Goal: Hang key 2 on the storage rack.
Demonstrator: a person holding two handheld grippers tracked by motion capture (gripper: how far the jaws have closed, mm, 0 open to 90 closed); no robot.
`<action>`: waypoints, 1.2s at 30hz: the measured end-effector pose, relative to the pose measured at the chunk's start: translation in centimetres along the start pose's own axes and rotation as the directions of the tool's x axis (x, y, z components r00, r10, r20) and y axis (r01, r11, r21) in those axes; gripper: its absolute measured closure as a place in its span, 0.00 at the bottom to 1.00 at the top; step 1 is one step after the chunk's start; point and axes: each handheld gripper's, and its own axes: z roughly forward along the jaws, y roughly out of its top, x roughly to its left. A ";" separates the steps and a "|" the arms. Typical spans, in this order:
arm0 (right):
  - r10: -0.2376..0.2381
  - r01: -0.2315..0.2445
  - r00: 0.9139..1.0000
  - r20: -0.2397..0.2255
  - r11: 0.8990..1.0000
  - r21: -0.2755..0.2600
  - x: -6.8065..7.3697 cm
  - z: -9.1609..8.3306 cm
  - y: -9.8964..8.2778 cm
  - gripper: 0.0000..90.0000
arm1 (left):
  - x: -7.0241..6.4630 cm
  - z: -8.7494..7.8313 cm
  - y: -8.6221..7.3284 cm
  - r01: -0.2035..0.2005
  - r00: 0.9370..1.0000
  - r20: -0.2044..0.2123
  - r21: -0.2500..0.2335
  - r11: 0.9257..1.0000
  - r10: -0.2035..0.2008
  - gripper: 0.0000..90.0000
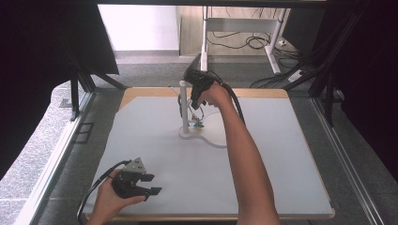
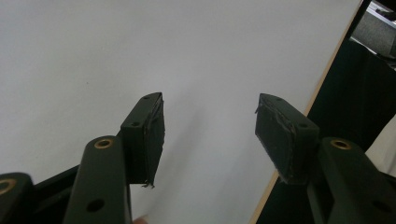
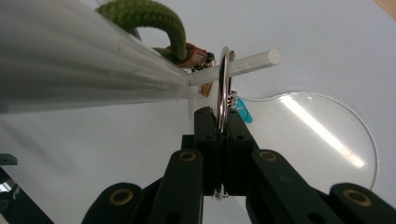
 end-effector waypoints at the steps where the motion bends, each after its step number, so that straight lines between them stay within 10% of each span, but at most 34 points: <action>1: -0.002 0.002 1.000 0.003 1.000 0.002 0.0 0.1 -0.1 0.96 | 0.0 0.1 0.0 0.003 1.000 0.000 -0.002 1.000 -0.003 0.47; 23: -0.042 0.040 0.999 -0.015 0.994 -0.102 0.3 -2.6 -3.9 0.66 | -0.2 0.8 0.0 0.003 1.000 0.018 0.016 1.000 -0.004 0.47; 36: -0.087 0.066 0.994 -0.065 0.957 -0.281 0.4 -4.4 -12.4 0.52 | 0.1 0.7 -0.2 0.011 1.000 -0.004 0.030 0.999 -0.011 0.47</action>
